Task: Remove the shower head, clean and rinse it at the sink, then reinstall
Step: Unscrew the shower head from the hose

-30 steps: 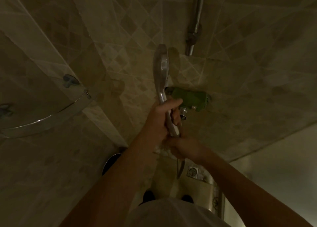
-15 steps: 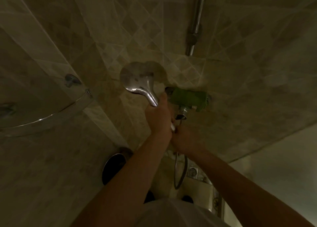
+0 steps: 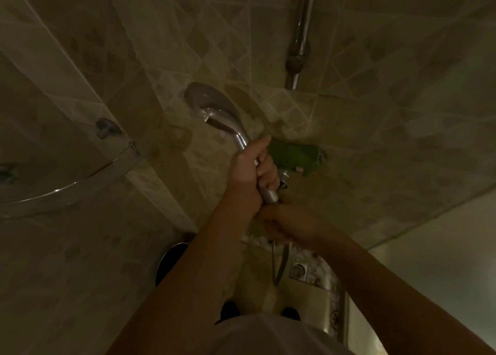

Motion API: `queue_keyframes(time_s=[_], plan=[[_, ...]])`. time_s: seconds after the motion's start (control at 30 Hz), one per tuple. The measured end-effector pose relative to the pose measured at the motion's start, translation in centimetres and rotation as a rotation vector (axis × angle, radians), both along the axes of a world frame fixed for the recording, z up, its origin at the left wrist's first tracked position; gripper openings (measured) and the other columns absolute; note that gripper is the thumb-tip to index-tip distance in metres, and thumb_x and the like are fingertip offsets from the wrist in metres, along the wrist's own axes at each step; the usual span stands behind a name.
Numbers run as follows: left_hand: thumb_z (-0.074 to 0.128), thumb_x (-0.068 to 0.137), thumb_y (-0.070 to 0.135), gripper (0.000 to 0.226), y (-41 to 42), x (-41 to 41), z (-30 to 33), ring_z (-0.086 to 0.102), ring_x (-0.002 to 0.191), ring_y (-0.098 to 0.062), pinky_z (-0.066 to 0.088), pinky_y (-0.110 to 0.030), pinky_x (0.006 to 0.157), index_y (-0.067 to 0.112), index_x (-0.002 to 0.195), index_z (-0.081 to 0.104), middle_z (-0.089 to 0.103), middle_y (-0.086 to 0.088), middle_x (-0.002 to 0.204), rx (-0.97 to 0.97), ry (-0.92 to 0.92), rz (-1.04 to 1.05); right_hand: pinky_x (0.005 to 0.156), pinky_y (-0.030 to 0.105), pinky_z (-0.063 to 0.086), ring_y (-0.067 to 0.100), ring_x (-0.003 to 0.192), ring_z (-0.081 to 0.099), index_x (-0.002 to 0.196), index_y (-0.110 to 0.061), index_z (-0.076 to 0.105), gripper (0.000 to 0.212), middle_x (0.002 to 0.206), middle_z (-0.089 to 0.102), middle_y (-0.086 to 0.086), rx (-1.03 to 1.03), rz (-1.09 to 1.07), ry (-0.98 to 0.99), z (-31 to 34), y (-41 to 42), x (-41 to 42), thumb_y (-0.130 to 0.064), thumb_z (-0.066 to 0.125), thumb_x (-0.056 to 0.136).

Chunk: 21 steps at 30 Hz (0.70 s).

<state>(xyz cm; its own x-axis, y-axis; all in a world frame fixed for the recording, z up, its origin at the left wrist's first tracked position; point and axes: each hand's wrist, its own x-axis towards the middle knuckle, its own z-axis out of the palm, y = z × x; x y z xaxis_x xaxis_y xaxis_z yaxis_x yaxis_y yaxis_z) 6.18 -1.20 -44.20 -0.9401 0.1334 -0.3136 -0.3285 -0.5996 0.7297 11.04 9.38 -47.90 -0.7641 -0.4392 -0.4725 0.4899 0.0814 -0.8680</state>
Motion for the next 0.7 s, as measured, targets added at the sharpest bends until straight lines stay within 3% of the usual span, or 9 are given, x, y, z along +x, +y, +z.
queue_keyframes(time_s=[0.1,0.17,0.23,0.33,0.4,0.5,0.57,0.63,0.7], plan=[[0.065,0.095,0.023,0.042,1.3,-0.1,-0.2,0.029,0.031,-0.009,0.028,-0.019,0.037,0.017,0.061,0.041,0.034,0.005,0.041,-0.140,-0.169,0.357,0.044,0.012,0.039,0.002,0.045,0.052,0.065,-0.025,0.057,0.025,0.050,0.057,-0.010,0.371,-0.137,0.350,-0.3,-0.5,-0.5,-0.018,0.058,0.090],[0.067,0.094,0.021,0.034,1.7,0.3,-0.8,0.035,0.032,-0.009,0.033,-0.020,0.037,0.014,0.066,0.048,0.041,0.006,0.041,-0.152,-0.168,0.530,0.057,0.024,0.043,0.008,0.055,0.052,0.063,-0.022,0.055,0.030,0.059,0.056,-0.005,0.505,-0.108,0.468,-1.0,-0.6,-0.8,-0.013,0.055,0.092],[0.068,0.093,0.021,0.026,1.9,0.7,-1.4,0.041,0.034,-0.010,0.038,-0.024,0.040,0.012,0.073,0.053,0.046,0.006,0.043,-0.184,-0.138,0.576,0.057,0.030,0.039,0.010,0.054,0.048,0.058,-0.023,0.051,0.034,0.058,0.052,-0.004,0.558,-0.125,0.489,-1.5,-0.5,-0.7,-0.010,0.057,0.090],[0.065,0.090,0.013,0.031,1.5,0.9,-2.0,0.043,0.037,-0.016,0.040,-0.027,0.045,0.010,0.062,0.051,0.046,-0.001,0.044,-0.137,-0.109,0.450,0.054,0.028,0.039,0.010,0.053,0.050,0.066,-0.016,0.060,0.021,0.059,0.055,-0.003,0.512,-0.101,0.468,-1.4,-0.2,-0.6,-0.013,0.060,0.088],[0.062,0.087,0.010,0.029,0.5,0.8,-2.0,0.048,0.041,-0.020,0.043,-0.028,0.048,0.011,0.060,0.054,0.049,-0.005,0.046,-0.007,-0.026,0.257,0.048,0.025,0.039,0.011,0.049,0.049,0.076,-0.012,0.062,0.008,0.058,0.054,-0.002,0.339,-0.079,0.314,-0.8,0.1,-0.6,-0.019,0.065,0.080],[0.061,0.087,0.012,0.007,-0.9,0.8,-1.7,0.056,0.052,-0.022,0.047,-0.030,0.053,0.014,0.080,0.063,0.057,-0.005,0.058,0.199,0.109,0.058,0.037,0.021,0.025,0.012,0.037,0.031,0.062,-0.020,0.049,0.019,0.047,0.038,-0.003,0.033,-0.029,0.028,-0.2,0.2,-0.5,-0.022,0.067,0.067],[0.060,0.086,0.016,0.010,-1.5,0.5,-1.5,0.059,0.055,-0.020,0.048,-0.028,0.052,0.015,0.085,0.070,0.059,-0.004,0.062,0.277,0.128,-0.005,0.037,0.018,0.020,0.011,0.036,0.024,0.050,-0.025,0.043,0.030,0.045,0.032,-0.004,-0.047,0.058,-0.068,0.2,0.2,-0.5,-0.022,0.066,0.069],[0.057,0.089,0.022,0.020,-1.7,0.2,-1.3,0.053,0.044,-0.012,0.044,-0.022,0.044,0.015,0.081,0.074,0.053,0.001,0.052,0.315,0.118,-0.083,0.034,0.016,0.019,0.009,0.035,0.021,0.045,-0.026,0.037,0.038,0.044,0.029,-0.006,-0.063,0.139,-0.137,0.2,0.2,-0.7,-0.023,0.064,0.071],[0.051,0.095,0.028,0.035,-1.4,-0.1,-1.3,0.036,0.028,-0.006,0.031,-0.016,0.034,0.015,0.065,0.064,0.037,0.006,0.038,0.290,0.050,-0.105,0.033,0.016,0.018,0.008,0.034,0.021,0.046,-0.025,0.036,0.037,0.044,0.029,-0.006,-0.043,0.153,-0.168,-0.3,0.3,-0.8,-0.025,0.063,0.071]])
